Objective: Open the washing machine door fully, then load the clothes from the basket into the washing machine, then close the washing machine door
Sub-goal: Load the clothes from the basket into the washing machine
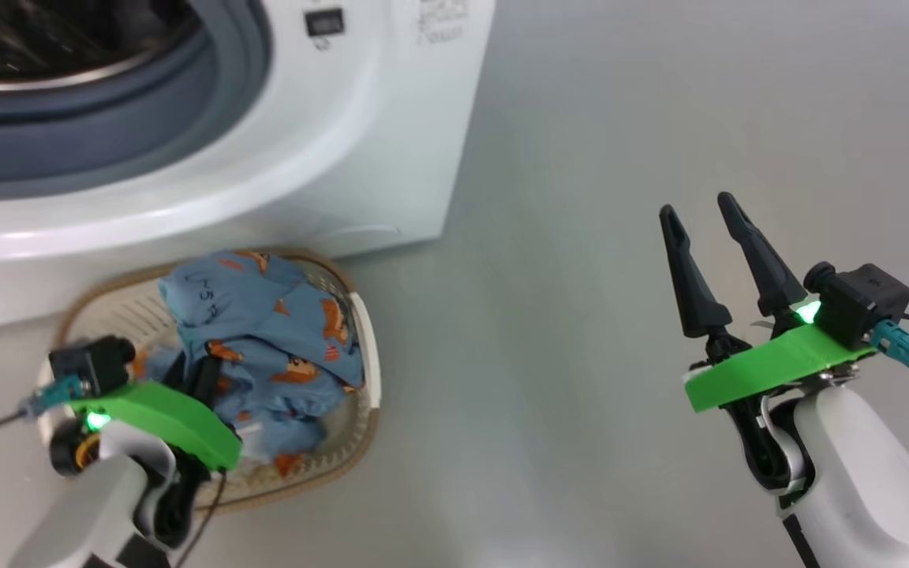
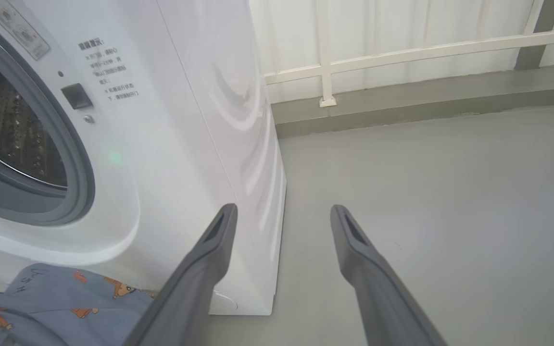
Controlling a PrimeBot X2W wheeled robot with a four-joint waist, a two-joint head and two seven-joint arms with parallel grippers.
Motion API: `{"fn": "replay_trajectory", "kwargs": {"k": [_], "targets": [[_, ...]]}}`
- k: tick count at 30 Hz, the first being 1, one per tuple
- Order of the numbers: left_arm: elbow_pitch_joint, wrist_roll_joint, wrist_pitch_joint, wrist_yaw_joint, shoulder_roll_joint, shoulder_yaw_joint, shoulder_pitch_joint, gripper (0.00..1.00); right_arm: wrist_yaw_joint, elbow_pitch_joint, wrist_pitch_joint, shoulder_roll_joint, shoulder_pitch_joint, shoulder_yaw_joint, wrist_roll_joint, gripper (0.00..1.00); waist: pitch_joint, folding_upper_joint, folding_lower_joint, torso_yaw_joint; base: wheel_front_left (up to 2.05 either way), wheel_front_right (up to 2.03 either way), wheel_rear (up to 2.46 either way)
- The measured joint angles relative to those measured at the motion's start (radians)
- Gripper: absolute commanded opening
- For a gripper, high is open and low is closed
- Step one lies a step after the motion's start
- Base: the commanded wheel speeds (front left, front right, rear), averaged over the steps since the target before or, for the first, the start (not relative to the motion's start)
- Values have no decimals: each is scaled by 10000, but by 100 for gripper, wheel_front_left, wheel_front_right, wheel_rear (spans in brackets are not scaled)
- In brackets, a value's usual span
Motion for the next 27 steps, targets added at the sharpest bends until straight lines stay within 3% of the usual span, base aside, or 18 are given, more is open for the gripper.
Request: {"fn": "replay_trajectory", "kwargs": {"k": [9, 27], "targets": [[-1530, 713, -27, 0, -546, 1682, 1462, 0, 0, 161, 0, -230, 527, 171, 366, 100, -1244, 0, 0, 487, 0, 0, 0], [-4079, 1684, -29, 0, -1181, 3591, 2800, 0, 0, 362, 0, -1032, 1413, 188, 623, 100, -3055, 0, 0, 1309, 0, 0, 0]]}}
